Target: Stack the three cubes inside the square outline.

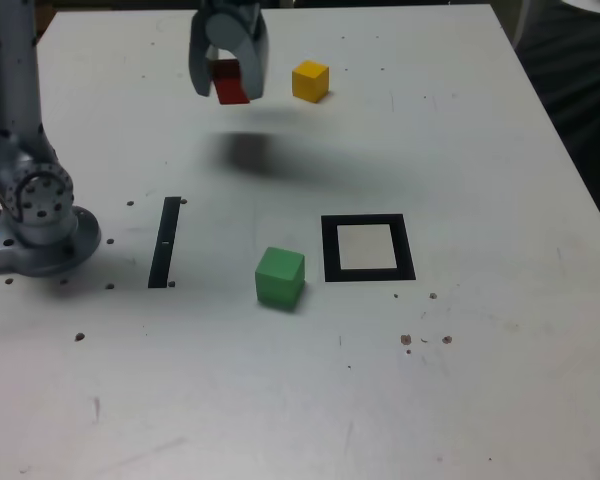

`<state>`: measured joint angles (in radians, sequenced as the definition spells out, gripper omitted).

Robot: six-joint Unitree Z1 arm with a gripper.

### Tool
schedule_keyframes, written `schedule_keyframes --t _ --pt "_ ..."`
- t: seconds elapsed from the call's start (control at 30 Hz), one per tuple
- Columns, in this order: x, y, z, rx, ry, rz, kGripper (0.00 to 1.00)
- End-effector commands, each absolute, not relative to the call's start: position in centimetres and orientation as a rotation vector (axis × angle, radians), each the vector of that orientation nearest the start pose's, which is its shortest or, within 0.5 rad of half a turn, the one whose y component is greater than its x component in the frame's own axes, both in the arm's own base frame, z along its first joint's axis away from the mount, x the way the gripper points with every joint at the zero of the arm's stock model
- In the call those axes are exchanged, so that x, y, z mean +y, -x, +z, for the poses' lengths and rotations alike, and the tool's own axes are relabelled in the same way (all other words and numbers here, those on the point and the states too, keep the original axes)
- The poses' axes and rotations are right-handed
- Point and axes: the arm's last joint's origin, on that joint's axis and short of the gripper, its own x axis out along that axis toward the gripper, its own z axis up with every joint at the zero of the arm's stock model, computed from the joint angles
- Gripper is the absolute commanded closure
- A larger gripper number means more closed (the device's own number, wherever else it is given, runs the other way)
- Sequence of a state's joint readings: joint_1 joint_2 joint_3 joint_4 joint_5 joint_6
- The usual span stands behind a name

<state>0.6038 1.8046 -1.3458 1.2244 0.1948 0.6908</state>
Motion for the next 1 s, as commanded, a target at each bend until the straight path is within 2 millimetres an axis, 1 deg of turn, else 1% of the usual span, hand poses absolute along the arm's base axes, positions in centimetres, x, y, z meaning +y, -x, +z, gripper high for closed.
schedule_keyframes --t 0.0,0.23,0.67,0.97 --pt "16.3 -23.7 28.5 1.765 -0.164 -0.008 0.72" --pt "12.8 -26.1 28.6 1.755 -0.204 -0.034 0.72" --pt "5.7 -30.6 28.5 1.790 -0.242 -0.093 0.72" --pt "1.8 -33.2 27.4 1.785 -0.175 -0.136 0.72"
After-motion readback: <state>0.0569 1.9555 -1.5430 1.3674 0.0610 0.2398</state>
